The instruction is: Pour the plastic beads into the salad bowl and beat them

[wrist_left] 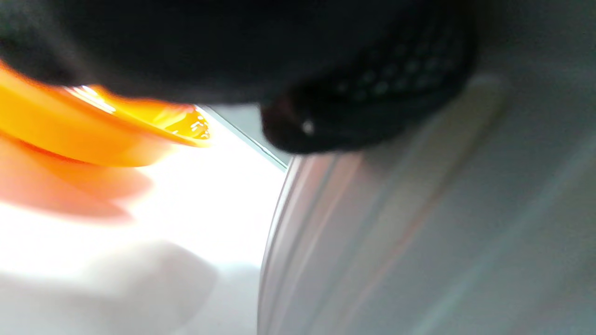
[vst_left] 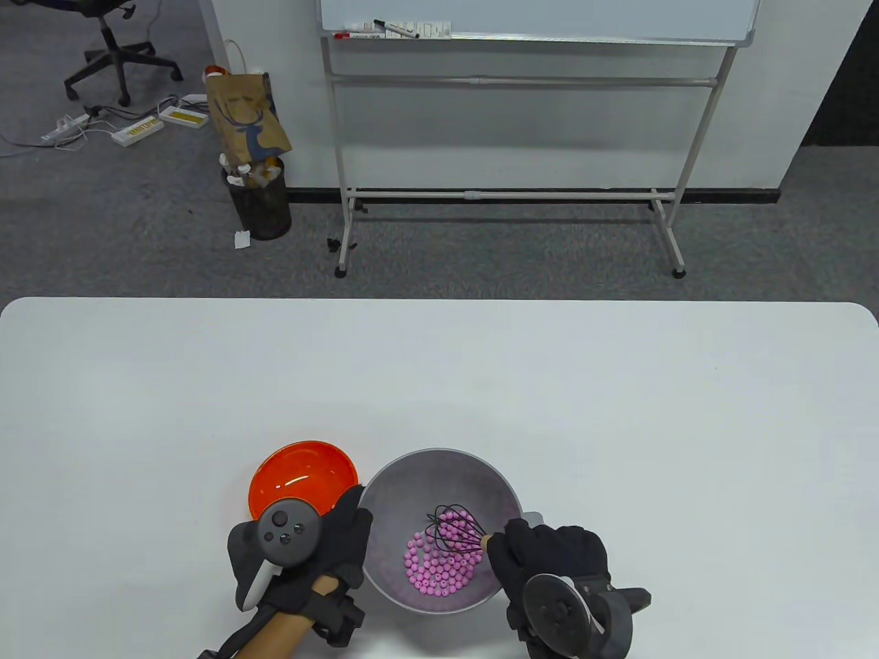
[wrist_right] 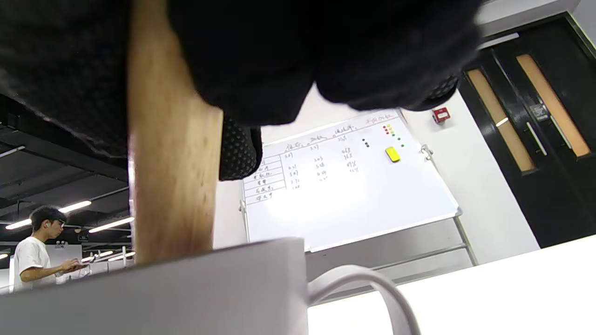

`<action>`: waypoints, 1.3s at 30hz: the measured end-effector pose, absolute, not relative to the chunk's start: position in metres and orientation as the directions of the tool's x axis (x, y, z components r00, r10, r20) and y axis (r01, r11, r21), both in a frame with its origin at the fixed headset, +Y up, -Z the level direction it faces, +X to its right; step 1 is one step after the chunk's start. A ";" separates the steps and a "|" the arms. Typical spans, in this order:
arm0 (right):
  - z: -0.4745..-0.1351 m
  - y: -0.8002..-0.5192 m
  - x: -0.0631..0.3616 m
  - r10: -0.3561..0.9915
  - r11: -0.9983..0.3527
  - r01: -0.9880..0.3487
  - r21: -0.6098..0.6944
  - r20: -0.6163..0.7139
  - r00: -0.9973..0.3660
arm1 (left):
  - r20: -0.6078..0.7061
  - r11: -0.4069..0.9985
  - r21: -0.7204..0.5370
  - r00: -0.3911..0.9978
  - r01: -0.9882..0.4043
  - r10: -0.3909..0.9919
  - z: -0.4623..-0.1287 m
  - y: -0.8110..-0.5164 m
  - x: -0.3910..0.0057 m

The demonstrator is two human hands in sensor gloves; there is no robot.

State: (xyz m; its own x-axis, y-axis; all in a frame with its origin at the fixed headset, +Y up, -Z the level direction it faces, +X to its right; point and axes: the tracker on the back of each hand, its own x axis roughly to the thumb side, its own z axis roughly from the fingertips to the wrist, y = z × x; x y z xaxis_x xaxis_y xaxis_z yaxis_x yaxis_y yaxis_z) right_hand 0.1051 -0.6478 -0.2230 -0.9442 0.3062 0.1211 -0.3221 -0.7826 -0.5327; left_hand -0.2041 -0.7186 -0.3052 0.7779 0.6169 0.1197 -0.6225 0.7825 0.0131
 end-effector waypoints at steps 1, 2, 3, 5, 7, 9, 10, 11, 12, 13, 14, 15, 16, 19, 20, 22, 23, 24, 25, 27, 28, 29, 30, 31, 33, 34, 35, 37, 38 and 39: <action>-0.221 -0.646 0.106 0.291 -0.786 -0.305 -0.538 0.113 -0.950 | 0.119 0.783 0.013 0.778 -0.622 0.617 -0.305 -0.719 -0.204; -0.220 -0.644 0.106 0.283 -0.789 -0.302 -0.536 0.119 -0.952 | 0.119 0.783 0.014 0.779 -0.622 0.616 -0.305 -0.719 -0.204; -0.219 -0.642 0.107 0.287 -0.790 -0.306 -0.532 0.121 -0.950 | 0.118 0.783 0.014 0.779 -0.622 0.616 -0.305 -0.719 -0.204; -0.218 -0.639 0.107 0.314 -0.807 -0.346 -0.479 0.149 -0.938 | 0.117 0.783 0.015 0.778 -0.622 0.617 -0.305 -0.719 -0.204; -0.218 -0.637 0.108 0.344 -0.811 -0.378 -0.446 0.158 -0.925 | 0.118 0.783 0.015 0.779 -0.622 0.616 -0.305 -0.719 -0.204; -0.220 -0.638 0.109 0.398 -0.810 -0.431 -0.397 0.168 -0.902 | 0.118 0.783 0.016 0.779 -0.622 0.616 -0.305 -0.719 -0.204; -0.223 -0.641 0.110 0.436 -0.802 -0.467 -0.372 0.169 -0.884 | 0.118 0.783 0.016 0.779 -0.622 0.616 -0.305 -0.718 -0.204; -0.225 -0.645 0.110 0.465 -0.795 -0.493 -0.353 0.167 -0.869 | 0.119 0.784 0.016 0.779 -0.621 0.615 -0.305 -0.718 -0.204; -0.228 -0.649 0.110 0.491 -0.786 -0.516 -0.341 0.164 -0.856 | 0.119 0.784 0.016 0.779 -0.621 0.615 -0.305 -0.718 -0.204; -0.230 -0.653 0.109 0.511 -0.778 -0.534 -0.331 0.161 -0.844 | 0.119 0.783 0.016 0.779 -0.621 0.616 -0.305 -0.718 -0.204; -0.232 -0.655 0.110 0.525 -0.768 -0.544 -0.336 0.154 -0.837 | 0.119 0.784 0.016 0.779 -0.621 0.615 -0.305 -0.718 -0.204; -0.234 -0.658 0.110 0.542 -0.747 -0.559 -0.360 0.156 -0.826 | 0.119 0.783 0.016 0.779 -0.621 0.616 -0.305 -0.718 -0.204; -0.236 -0.659 0.110 0.530 -0.759 -0.546 -0.355 0.150 -0.834 | 0.119 0.783 0.015 0.779 -0.622 0.616 -0.305 -0.718 -0.204; -0.239 -0.662 0.110 0.510 -0.750 -0.519 -0.409 0.142 -0.848 | 0.121 0.782 0.015 0.778 -0.623 0.617 -0.305 -0.719 -0.204; -0.240 -0.661 0.110 0.495 -0.762 -0.503 -0.407 0.135 -0.859 | 0.121 0.782 0.015 0.778 -0.623 0.617 -0.305 -0.719 -0.204; -0.241 -0.661 0.111 0.484 -0.762 -0.489 -0.424 0.129 -0.866 | 0.121 0.782 0.015 0.778 -0.623 0.617 -0.305 -0.719 -0.204; -0.242 -0.661 0.112 0.480 -0.765 -0.482 -0.426 0.121 -0.869 | 0.121 0.782 0.014 0.777 -0.624 0.618 -0.305 -0.719 -0.204; -0.242 -0.661 0.113 0.477 -0.768 -0.476 -0.429 0.113 -0.871 | 0.121 0.782 0.015 0.777 -0.623 0.617 -0.305 -0.719 -0.204; -0.242 -0.660 0.115 0.465 -0.771 -0.460 -0.441 0.105 -0.879 | 0.121 0.783 0.015 0.778 -0.622 0.616 -0.305 -0.718 -0.204; -0.242 -0.659 0.116 0.442 -0.777 -0.433 -0.458 0.093 -0.892 | 0.120 0.783 0.015 0.778 -0.622 0.617 -0.305 -0.719 -0.204; -0.241 -0.657 0.118 0.432 -0.777 -0.422 -0.466 0.092 -0.897 | 0.120 0.782 0.015 0.778 -0.623 0.617 -0.305 -0.719 -0.204; -0.239 -0.654 0.119 0.412 -0.781 -0.399 -0.481 0.082 -0.907 | 0.120 0.783 0.014 0.778 -0.622 0.617 -0.305 -0.718 -0.204; -0.238 -0.652 0.119 0.396 -0.784 -0.383 -0.488 0.082 -0.914 | 0.120 0.783 0.015 0.779 -0.622 0.616 -0.305 -0.718 -0.204; -0.235 -0.649 0.120 0.381 -0.786 -0.371 -0.495 0.084 -0.921 | 0.119 0.783 0.015 0.778 -0.622 0.616 -0.305 -0.719 -0.204; -0.230 -0.643 0.118 0.357 -0.796 -0.354 -0.491 0.092 -0.930 | 0.118 0.783 0.016 0.779 -0.622 0.616 -0.305 -0.719 -0.204; -0.228 -0.641 0.117 0.346 -0.800 -0.348 -0.488 0.098 -0.933 | 0.118 0.783 0.016 0.779 -0.622 0.616 -0.305 -0.719 -0.204; -0.226 -0.637 0.115 0.338 -0.811 -0.349 -0.469 0.110 -0.935 | 0.118 0.783 0.015 0.779 -0.622 0.616 -0.305 -0.719 -0.204; -0.224 -0.635 0.112 0.350 -0.819 -0.371 -0.439 0.132 -0.927 | 0.117 0.783 0.016 0.779 -0.622 0.616 -0.305 -0.719 -0.204; -0.224 -0.635 0.112 0.375 -0.817 -0.399 -0.416 0.141 -0.916 | 0.117 0.783 0.017 0.779 -0.621 0.616 -0.305 -0.719 -0.204; -0.225 -0.635 0.111 0.404 -0.818 -0.429 -0.383 0.149 -0.903 | 0.117 0.783 0.017 0.779 -0.621 0.616 -0.305 -0.719 -0.204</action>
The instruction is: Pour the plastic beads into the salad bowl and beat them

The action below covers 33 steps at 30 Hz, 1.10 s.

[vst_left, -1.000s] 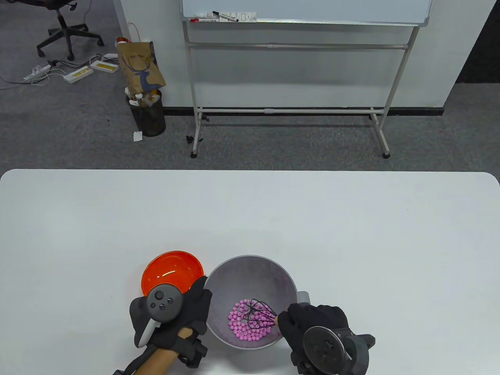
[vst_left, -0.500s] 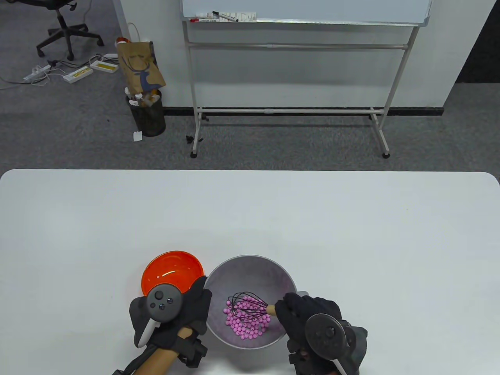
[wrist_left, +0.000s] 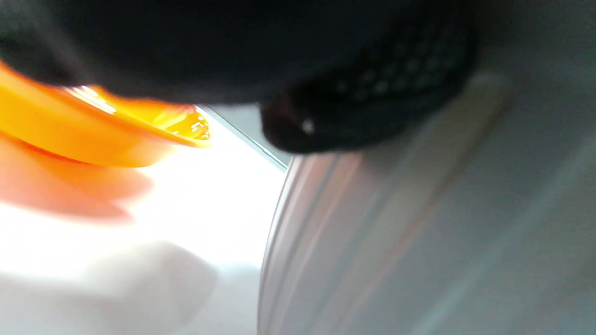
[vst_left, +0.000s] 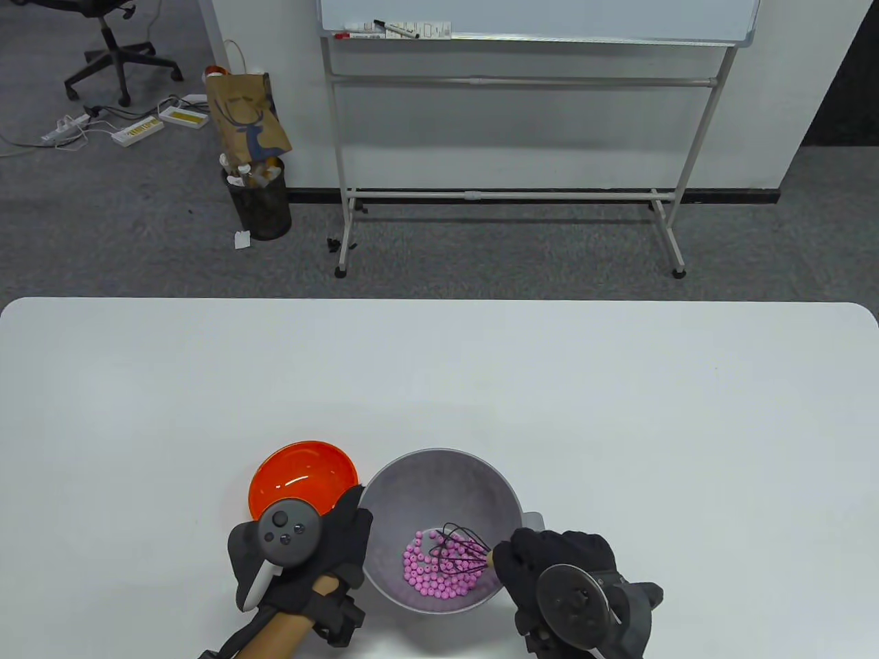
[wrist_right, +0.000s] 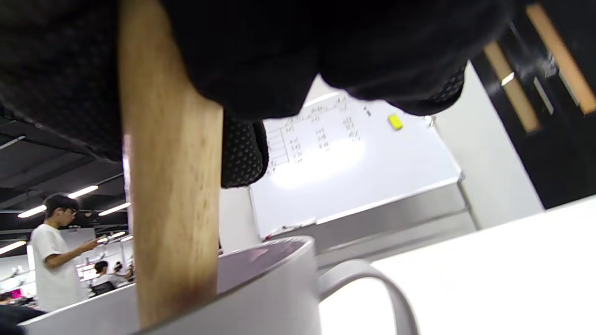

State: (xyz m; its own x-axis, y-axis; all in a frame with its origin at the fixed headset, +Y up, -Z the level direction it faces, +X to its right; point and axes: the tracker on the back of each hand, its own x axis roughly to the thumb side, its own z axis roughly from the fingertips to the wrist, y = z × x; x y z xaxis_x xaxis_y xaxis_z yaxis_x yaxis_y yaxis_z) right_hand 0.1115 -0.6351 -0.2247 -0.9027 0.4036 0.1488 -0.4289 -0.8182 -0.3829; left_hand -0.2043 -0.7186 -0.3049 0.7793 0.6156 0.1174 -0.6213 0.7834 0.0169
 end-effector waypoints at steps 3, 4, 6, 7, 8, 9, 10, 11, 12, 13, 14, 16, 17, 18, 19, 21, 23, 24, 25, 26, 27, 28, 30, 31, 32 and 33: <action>-0.231 -0.643 0.112 0.485 -0.801 -0.504 -0.323 0.142 -0.863 | 0.118 0.784 0.017 0.780 -0.620 0.615 -0.305 -0.719 -0.204; -0.235 -0.648 0.113 0.516 -0.790 -0.531 -0.306 0.135 -0.846 | 0.118 0.783 0.017 0.779 -0.621 0.615 -0.305 -0.719 -0.204; -0.242 -0.655 0.115 0.559 -0.763 -0.562 -0.319 0.110 -0.822 | 0.119 0.783 0.017 0.779 -0.621 0.615 -0.305 -0.719 -0.204; -0.244 -0.657 0.116 0.557 -0.759 -0.555 -0.340 0.103 -0.824 | 0.120 0.783 0.017 0.779 -0.621 0.615 -0.305 -0.719 -0.204; -0.246 -0.659 0.116 0.545 -0.766 -0.540 -0.348 0.094 -0.833 | 0.120 0.783 0.017 0.779 -0.622 0.616 -0.305 -0.719 -0.204; -0.247 -0.659 0.116 0.538 -0.767 -0.531 -0.359 0.090 -0.838 | 0.120 0.783 0.017 0.778 -0.622 0.616 -0.305 -0.719 -0.204; -0.248 -0.660 0.115 0.532 -0.762 -0.525 -0.379 0.097 -0.841 | 0.120 0.783 0.016 0.779 -0.622 0.616 -0.305 -0.719 -0.204; -0.247 -0.660 0.114 0.515 -0.766 -0.508 -0.394 0.095 -0.852 | 0.120 0.783 0.016 0.779 -0.622 0.616 -0.305 -0.719 -0.204; -0.247 -0.659 0.114 0.498 -0.768 -0.492 -0.410 0.100 -0.861 | 0.120 0.783 0.017 0.779 -0.622 0.616 -0.305 -0.719 -0.204; -0.246 -0.658 0.113 0.486 -0.771 -0.481 -0.416 0.103 -0.868 | 0.120 0.783 0.016 0.779 -0.621 0.615 -0.305 -0.718 -0.204; -0.244 -0.657 0.112 0.469 -0.774 -0.465 -0.431 0.104 -0.877 | 0.120 0.783 0.016 0.779 -0.621 0.615 -0.305 -0.719 -0.204; -0.240 -0.654 0.110 0.421 -0.777 -0.421 -0.467 0.112 -0.900 | 0.119 0.784 0.017 0.780 -0.621 0.615 -0.305 -0.719 -0.204; -0.238 -0.653 0.109 0.399 -0.780 -0.401 -0.481 0.111 -0.910 | 0.119 0.783 0.016 0.779 -0.621 0.615 -0.305 -0.719 -0.204; -0.237 -0.652 0.108 0.378 -0.781 -0.379 -0.496 0.108 -0.919 | 0.119 0.783 0.017 0.779 -0.621 0.615 -0.305 -0.719 -0.204; -0.235 -0.650 0.108 0.356 -0.782 -0.361 -0.508 0.111 -0.928 | 0.119 0.784 0.017 0.780 -0.621 0.615 -0.305 -0.719 -0.204; -0.231 -0.647 0.107 0.330 -0.785 -0.339 -0.519 0.112 -0.937 | 0.118 0.784 0.017 0.779 -0.621 0.615 -0.305 -0.719 -0.204; -0.227 -0.644 0.106 0.306 -0.787 -0.319 -0.529 0.115 -0.945 | 0.118 0.784 0.017 0.779 -0.621 0.615 -0.305 -0.719 -0.204; -0.225 -0.642 0.106 0.302 -0.788 -0.317 -0.527 0.117 -0.946 | 0.118 0.783 0.017 0.779 -0.621 0.615 -0.305 -0.719 -0.204; -0.224 -0.640 0.106 0.303 -0.794 -0.324 -0.514 0.127 -0.944 | 0.118 0.784 0.018 0.780 -0.621 0.615 -0.305 -0.719 -0.204; -0.223 -0.640 0.106 0.306 -0.797 -0.328 -0.506 0.131 -0.943 | 0.118 0.784 0.018 0.780 -0.620 0.615 -0.305 -0.718 -0.204; -0.222 -0.638 0.106 0.309 -0.806 -0.335 -0.487 0.136 -0.941 | 0.118 0.784 0.017 0.780 -0.620 0.614 -0.305 -0.718 -0.204; -0.222 -0.637 0.107 0.318 -0.812 -0.347 -0.469 0.142 -0.937 | 0.118 0.785 0.017 0.781 -0.620 0.614 -0.305 -0.718 -0.204; -0.222 -0.637 0.108 0.360 -0.813 -0.389 -0.433 0.152 -0.921 | 0.119 0.784 0.017 0.780 -0.620 0.614 -0.305 -0.718 -0.204; -0.223 -0.637 0.109 0.380 -0.812 -0.410 -0.416 0.157 -0.912 | 0.119 0.784 0.017 0.780 -0.621 0.615 -0.305 -0.718 -0.204; -0.225 -0.639 0.109 0.414 -0.810 -0.445 -0.382 0.165 -0.895 | 0.119 0.784 0.017 0.780 -0.620 0.614 -0.305 -0.718 -0.204; -0.228 -0.643 0.109 0.454 -0.802 -0.483 -0.352 0.168 -0.875 | 0.119 0.784 0.017 0.780 -0.620 0.614 -0.305 -0.718 -0.204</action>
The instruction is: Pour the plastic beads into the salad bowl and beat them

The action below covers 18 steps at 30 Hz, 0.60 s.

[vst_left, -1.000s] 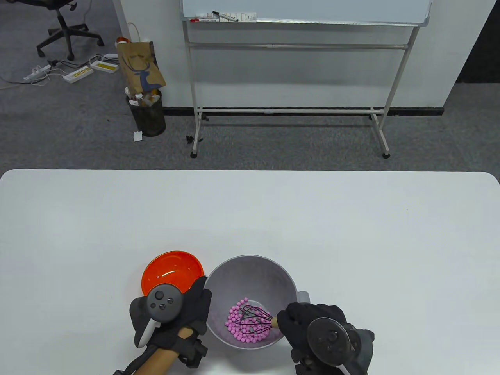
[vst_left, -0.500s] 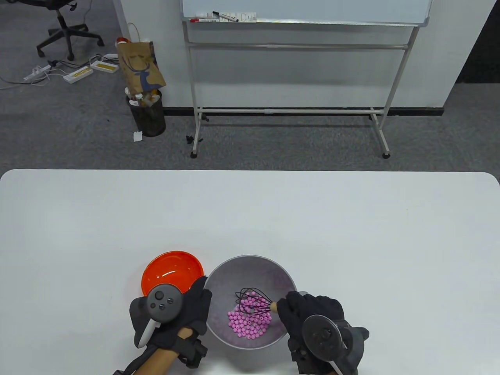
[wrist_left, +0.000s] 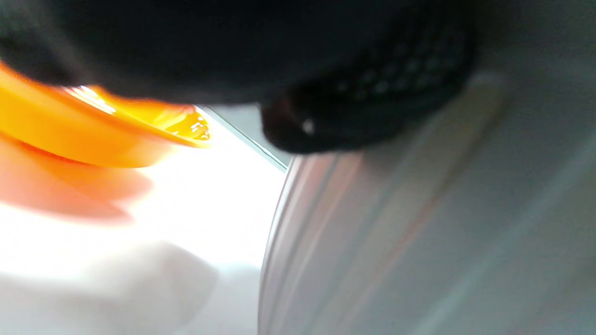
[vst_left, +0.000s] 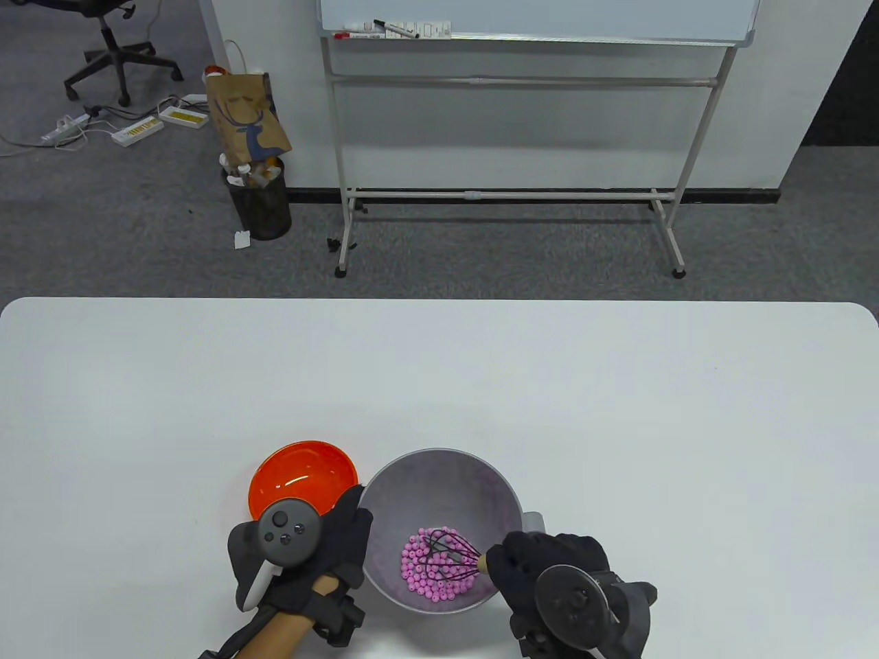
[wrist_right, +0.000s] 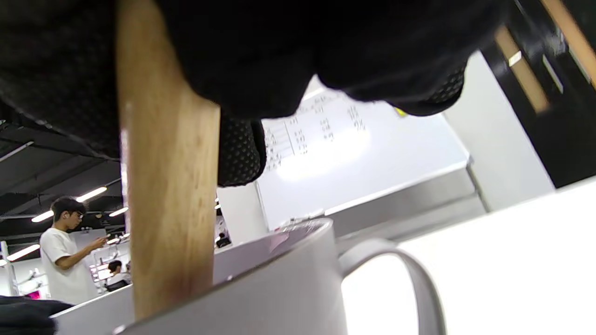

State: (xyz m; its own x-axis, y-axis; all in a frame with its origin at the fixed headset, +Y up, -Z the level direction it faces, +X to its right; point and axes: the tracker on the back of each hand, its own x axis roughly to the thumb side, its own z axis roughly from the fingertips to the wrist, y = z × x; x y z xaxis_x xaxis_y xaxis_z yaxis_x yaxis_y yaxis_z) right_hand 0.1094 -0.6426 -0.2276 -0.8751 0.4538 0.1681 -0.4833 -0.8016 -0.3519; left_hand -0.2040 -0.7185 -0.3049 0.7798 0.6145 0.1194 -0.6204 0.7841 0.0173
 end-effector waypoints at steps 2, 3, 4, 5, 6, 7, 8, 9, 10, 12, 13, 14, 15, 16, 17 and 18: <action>-0.231 -0.649 0.108 0.487 -0.792 -0.514 -0.328 0.169 -0.857 | 0.120 0.785 0.017 0.781 -0.619 0.613 -0.305 -0.718 -0.204; -0.232 -0.651 0.108 0.496 -0.785 -0.520 -0.336 0.163 -0.853 | 0.119 0.785 0.018 0.781 -0.620 0.614 -0.305 -0.718 -0.204; -0.234 -0.652 0.108 0.508 -0.766 -0.531 -0.362 0.165 -0.845 | 0.119 0.785 0.019 0.780 -0.620 0.614 -0.305 -0.718 -0.204; -0.235 -0.654 0.106 0.493 -0.772 -0.513 -0.376 0.156 -0.856 | 0.120 0.785 0.018 0.781 -0.620 0.613 -0.305 -0.718 -0.204; -0.236 -0.656 0.105 0.475 -0.783 -0.495 -0.377 0.151 -0.867 | 0.120 0.785 0.019 0.781 -0.619 0.613 -0.305 -0.718 -0.204; -0.236 -0.657 0.103 0.463 -0.781 -0.481 -0.399 0.146 -0.874 | 0.119 0.785 0.019 0.781 -0.619 0.613 -0.305 -0.718 -0.204; -0.236 -0.656 0.102 0.460 -0.763 -0.478 -0.434 0.154 -0.874 | 0.119 0.785 0.019 0.781 -0.619 0.613 -0.305 -0.718 -0.204; -0.236 -0.655 0.101 0.436 -0.775 -0.457 -0.436 0.154 -0.886 | 0.119 0.785 0.019 0.781 -0.619 0.613 -0.305 -0.718 -0.204; -0.234 -0.655 0.101 0.418 -0.782 -0.438 -0.444 0.148 -0.896 | 0.119 0.785 0.019 0.781 -0.619 0.613 -0.305 -0.718 -0.204; -0.234 -0.654 0.100 0.387 -0.783 -0.411 -0.467 0.151 -0.910 | 0.118 0.784 0.018 0.780 -0.620 0.614 -0.305 -0.718 -0.204; -0.233 -0.654 0.100 0.385 -0.789 -0.407 -0.460 0.146 -0.911 | 0.118 0.784 0.019 0.780 -0.620 0.615 -0.305 -0.718 -0.204; -0.233 -0.654 0.100 0.378 -0.791 -0.398 -0.465 0.140 -0.915 | 0.118 0.784 0.018 0.780 -0.620 0.614 -0.305 -0.718 -0.204; -0.232 -0.654 0.100 0.359 -0.791 -0.378 -0.481 0.136 -0.923 | 0.118 0.784 0.018 0.780 -0.620 0.614 -0.305 -0.718 -0.204; -0.231 -0.654 0.101 0.346 -0.793 -0.365 -0.488 0.134 -0.929 | 0.118 0.784 0.019 0.780 -0.620 0.614 -0.305 -0.718 -0.204; -0.230 -0.653 0.101 0.336 -0.793 -0.354 -0.496 0.128 -0.933 | 0.118 0.784 0.019 0.780 -0.620 0.615 -0.305 -0.718 -0.204; -0.228 -0.652 0.101 0.324 -0.791 -0.342 -0.507 0.126 -0.938 | 0.118 0.784 0.018 0.780 -0.620 0.615 -0.305 -0.718 -0.204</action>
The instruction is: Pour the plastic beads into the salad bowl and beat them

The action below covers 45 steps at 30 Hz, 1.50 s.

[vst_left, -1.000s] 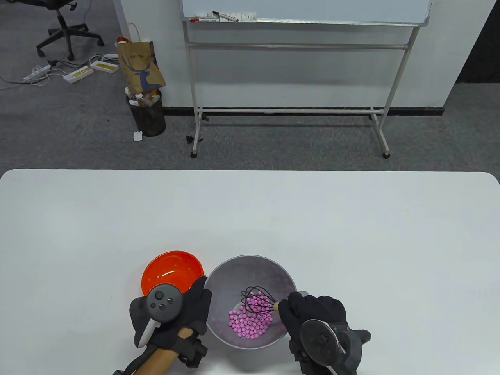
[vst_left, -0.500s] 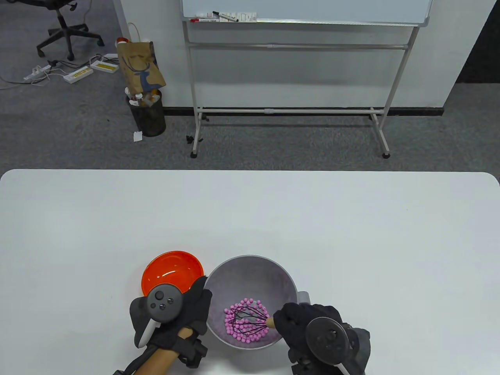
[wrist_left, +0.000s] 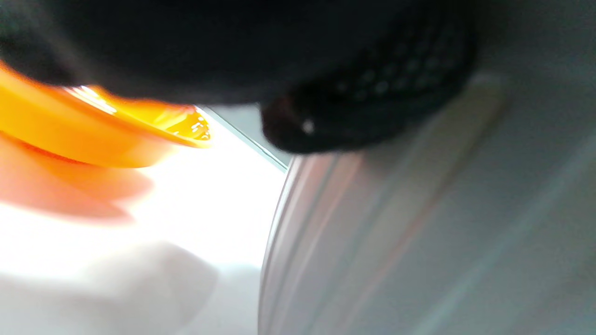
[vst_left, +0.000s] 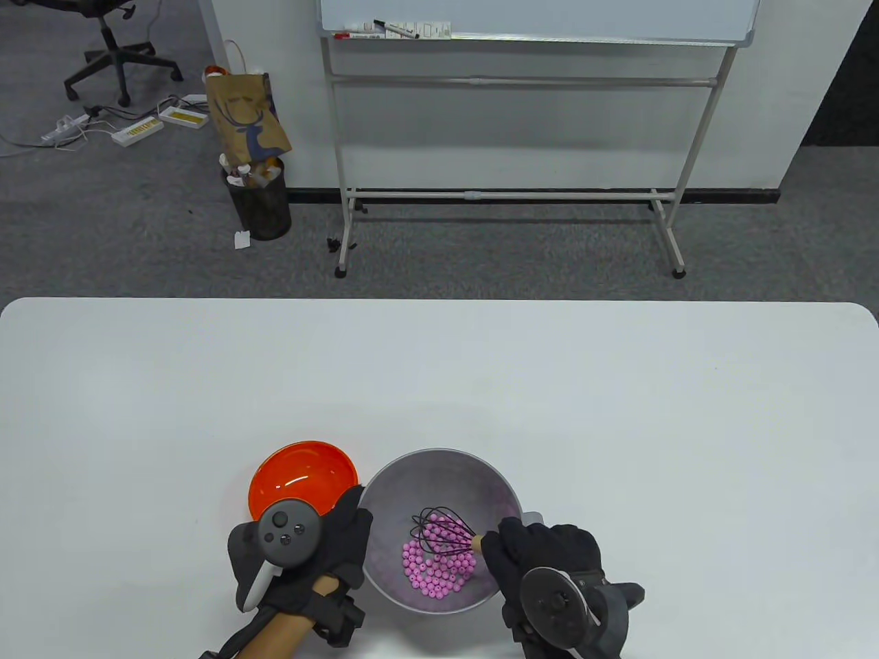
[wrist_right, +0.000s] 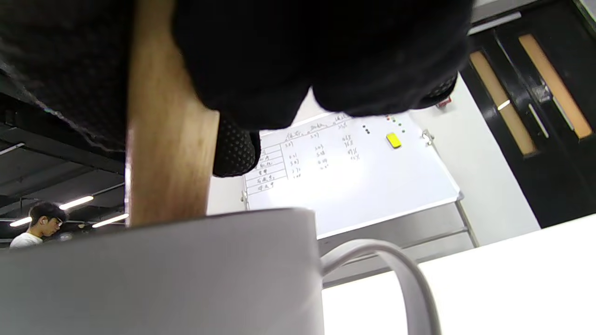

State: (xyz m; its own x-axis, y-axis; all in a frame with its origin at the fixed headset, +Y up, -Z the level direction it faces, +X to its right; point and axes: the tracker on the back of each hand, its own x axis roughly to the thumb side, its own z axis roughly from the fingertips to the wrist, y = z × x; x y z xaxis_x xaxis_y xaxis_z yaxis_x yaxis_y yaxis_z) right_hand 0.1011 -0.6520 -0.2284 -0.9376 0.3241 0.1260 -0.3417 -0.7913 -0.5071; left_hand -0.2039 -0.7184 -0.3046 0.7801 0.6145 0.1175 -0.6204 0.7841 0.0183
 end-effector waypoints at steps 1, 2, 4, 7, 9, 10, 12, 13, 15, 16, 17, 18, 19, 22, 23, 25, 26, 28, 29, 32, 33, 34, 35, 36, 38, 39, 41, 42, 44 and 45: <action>-0.227 -0.651 0.101 0.305 -0.791 -0.322 -0.520 0.121 -0.945 | 0.117 0.784 0.019 0.780 -0.620 0.614 -0.304 -0.718 -0.204; -0.225 -0.650 0.100 0.286 -0.790 -0.302 -0.533 0.115 -0.951 | 0.117 0.784 0.019 0.781 -0.620 0.614 -0.304 -0.718 -0.204; -0.223 -0.647 0.100 0.264 -0.792 -0.282 -0.542 0.114 -0.958 | 0.117 0.785 0.019 0.781 -0.620 0.614 -0.304 -0.718 -0.204; -0.218 -0.641 0.097 0.246 -0.798 -0.275 -0.536 0.126 -0.961 | 0.117 0.785 0.019 0.781 -0.619 0.613 -0.304 -0.718 -0.204; -0.214 -0.637 0.095 0.244 -0.806 -0.280 -0.522 0.138 -0.960 | 0.118 0.785 0.019 0.781 -0.619 0.613 -0.305 -0.718 -0.204; -0.214 -0.636 0.094 0.253 -0.811 -0.293 -0.507 0.147 -0.956 | 0.118 0.785 0.019 0.781 -0.619 0.613 -0.305 -0.718 -0.204; -0.214 -0.634 0.095 0.311 -0.818 -0.353 -0.454 0.167 -0.936 | 0.119 0.785 0.019 0.781 -0.619 0.613 -0.305 -0.718 -0.204; -0.215 -0.635 0.096 0.335 -0.819 -0.377 -0.432 0.172 -0.926 | 0.119 0.785 0.019 0.781 -0.619 0.613 -0.305 -0.718 -0.204; -0.219 -0.640 0.098 0.402 -0.808 -0.438 -0.394 0.173 -0.899 | 0.118 0.786 0.019 0.782 -0.618 0.612 -0.305 -0.718 -0.204; -0.222 -0.643 0.098 0.421 -0.804 -0.454 -0.383 0.172 -0.890 | 0.118 0.786 0.019 0.782 -0.618 0.612 -0.305 -0.718 -0.204; -0.224 -0.647 0.099 0.445 -0.796 -0.476 -0.374 0.172 -0.879 | 0.118 0.785 0.019 0.781 -0.619 0.613 -0.305 -0.718 -0.204; -0.226 -0.650 0.100 0.458 -0.787 -0.485 -0.380 0.167 -0.873 | 0.119 0.785 0.019 0.781 -0.619 0.613 -0.305 -0.718 -0.204; -0.229 -0.652 0.100 0.460 -0.784 -0.487 -0.386 0.166 -0.872 | 0.119 0.785 0.019 0.781 -0.619 0.613 -0.305 -0.718 -0.204; -0.232 -0.655 0.103 0.460 -0.774 -0.476 -0.418 0.145 -0.876 | 0.119 0.785 0.019 0.781 -0.620 0.614 -0.305 -0.718 -0.204; -0.232 -0.655 0.103 0.453 -0.773 -0.468 -0.429 0.144 -0.880 | 0.119 0.785 0.020 0.781 -0.619 0.613 -0.305 -0.718 -0.204; -0.232 -0.655 0.103 0.419 -0.773 -0.432 -0.464 0.137 -0.897 | 0.119 0.785 0.018 0.781 -0.619 0.613 -0.305 -0.718 -0.204; -0.232 -0.655 0.103 0.403 -0.774 -0.417 -0.477 0.137 -0.905 | 0.119 0.785 0.019 0.781 -0.619 0.613 -0.305 -0.718 -0.204; -0.230 -0.654 0.101 0.367 -0.778 -0.385 -0.496 0.138 -0.920 | 0.119 0.785 0.018 0.781 -0.619 0.613 -0.305 -0.718 -0.204; -0.229 -0.653 0.100 0.360 -0.779 -0.379 -0.500 0.137 -0.923 | 0.119 0.785 0.019 0.781 -0.619 0.613 -0.304 -0.718 -0.204; -0.222 -0.648 0.096 0.275 -0.778 -0.297 -0.554 0.124 -0.953 | 0.120 0.785 0.019 0.781 -0.619 0.613 -0.305 -0.718 -0.204; -0.221 -0.646 0.096 0.249 -0.779 -0.271 -0.566 0.117 -0.961 | 0.120 0.786 0.019 0.782 -0.618 0.612 -0.305 -0.718 -0.204; -0.220 -0.644 0.096 0.235 -0.781 -0.259 -0.568 0.117 -0.965 | 0.120 0.786 0.018 0.782 -0.618 0.612 -0.305 -0.718 -0.204; -0.218 -0.642 0.096 0.238 -0.782 -0.261 -0.566 0.116 -0.964 | 0.120 0.786 0.019 0.782 -0.618 0.612 -0.305 -0.718 -0.204; -0.217 -0.641 0.096 0.237 -0.783 -0.260 -0.565 0.117 -0.965 | 0.120 0.786 0.018 0.782 -0.618 0.612 -0.305 -0.718 -0.204; -0.214 -0.637 0.095 0.221 -0.800 -0.247 -0.547 0.115 -0.969 | 0.121 0.786 0.018 0.782 -0.618 0.611 -0.305 -0.718 -0.204; -0.212 -0.635 0.095 0.223 -0.805 -0.253 -0.537 0.122 -0.967 | 0.121 0.786 0.018 0.782 -0.617 0.611 -0.305 -0.718 -0.204; -0.210 -0.631 0.094 0.241 -0.826 -0.276 -0.492 0.136 -0.961 | 0.122 0.787 0.017 0.782 -0.617 0.611 -0.305 -0.718 -0.204; -0.209 -0.630 0.094 0.260 -0.830 -0.295 -0.473 0.141 -0.955 | 0.122 0.787 0.017 0.782 -0.617 0.611 -0.305 -0.718 -0.204; -0.210 -0.630 0.093 0.313 -0.829 -0.353 -0.433 0.163 -0.936 | 0.123 0.786 0.017 0.782 -0.617 0.611 -0.305 -0.718 -0.204; -0.211 -0.631 0.094 0.330 -0.829 -0.369 -0.420 0.165 -0.929 | 0.123 0.787 0.017 0.782 -0.617 0.611 -0.305 -0.718 -0.204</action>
